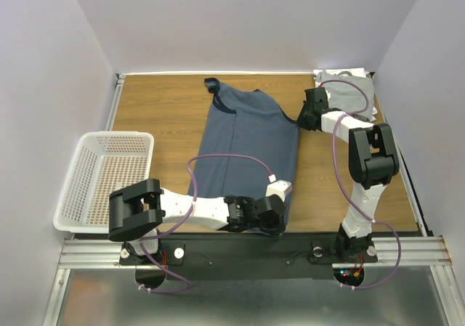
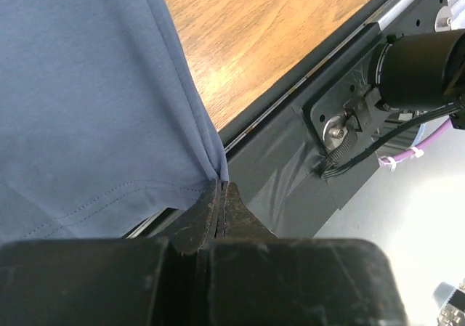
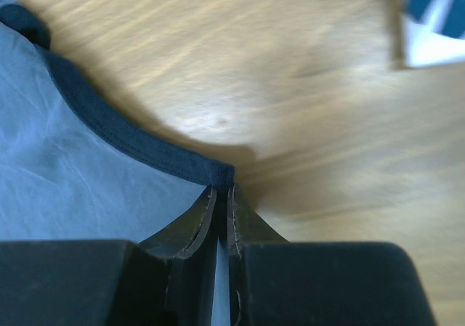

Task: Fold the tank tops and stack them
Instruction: Fold the tank top

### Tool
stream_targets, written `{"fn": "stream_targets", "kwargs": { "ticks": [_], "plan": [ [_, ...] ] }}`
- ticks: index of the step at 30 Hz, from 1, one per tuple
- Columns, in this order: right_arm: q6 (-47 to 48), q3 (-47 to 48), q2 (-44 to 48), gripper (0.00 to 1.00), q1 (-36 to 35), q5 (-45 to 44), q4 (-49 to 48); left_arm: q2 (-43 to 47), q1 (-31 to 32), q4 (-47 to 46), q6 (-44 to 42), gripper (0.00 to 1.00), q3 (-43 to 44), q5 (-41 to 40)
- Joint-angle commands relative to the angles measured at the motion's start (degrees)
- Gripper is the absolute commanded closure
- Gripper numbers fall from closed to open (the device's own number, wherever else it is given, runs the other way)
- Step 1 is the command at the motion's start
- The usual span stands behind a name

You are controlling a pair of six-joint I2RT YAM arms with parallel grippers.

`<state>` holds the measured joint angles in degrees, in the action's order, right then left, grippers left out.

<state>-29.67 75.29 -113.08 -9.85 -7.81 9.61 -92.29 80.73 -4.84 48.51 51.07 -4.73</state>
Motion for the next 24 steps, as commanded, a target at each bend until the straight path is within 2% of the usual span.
{"fn": "stream_targets", "kwargs": {
  "ticks": [1, 2, 9, 13, 16, 24],
  "plan": [
    [1.81, -1.02, 3.30, 0.87, -0.09, -6.16, -0.90, 1.41, 0.75, -2.19, -0.96, 1.00, 1.67, 0.43],
    [1.72, -1.19, 3.13, 0.82, -0.09, -5.81, -0.99, 1.85, 0.66, -2.19, -0.88, 1.00, 1.49, 0.16],
    [0.84, -0.84, 1.54, 0.61, -0.08, -3.61, -0.99, 1.15, 0.75, -2.72, -0.61, 1.00, 0.96, 0.42],
    [0.40, -2.16, 2.59, 0.56, -0.09, -5.10, -0.99, 1.32, 0.57, -2.81, -0.70, 1.00, 0.87, 0.25],
    [0.14, -2.95, 3.39, 0.57, -0.09, -5.98, -1.08, 1.06, 0.66, -2.81, -0.61, 1.00, 0.96, 0.25],
    [-0.56, -2.69, 2.25, 0.73, -0.09, -5.81, -1.08, 1.41, 0.57, -2.89, -0.35, 1.00, 0.61, 0.16]
  ]
}}
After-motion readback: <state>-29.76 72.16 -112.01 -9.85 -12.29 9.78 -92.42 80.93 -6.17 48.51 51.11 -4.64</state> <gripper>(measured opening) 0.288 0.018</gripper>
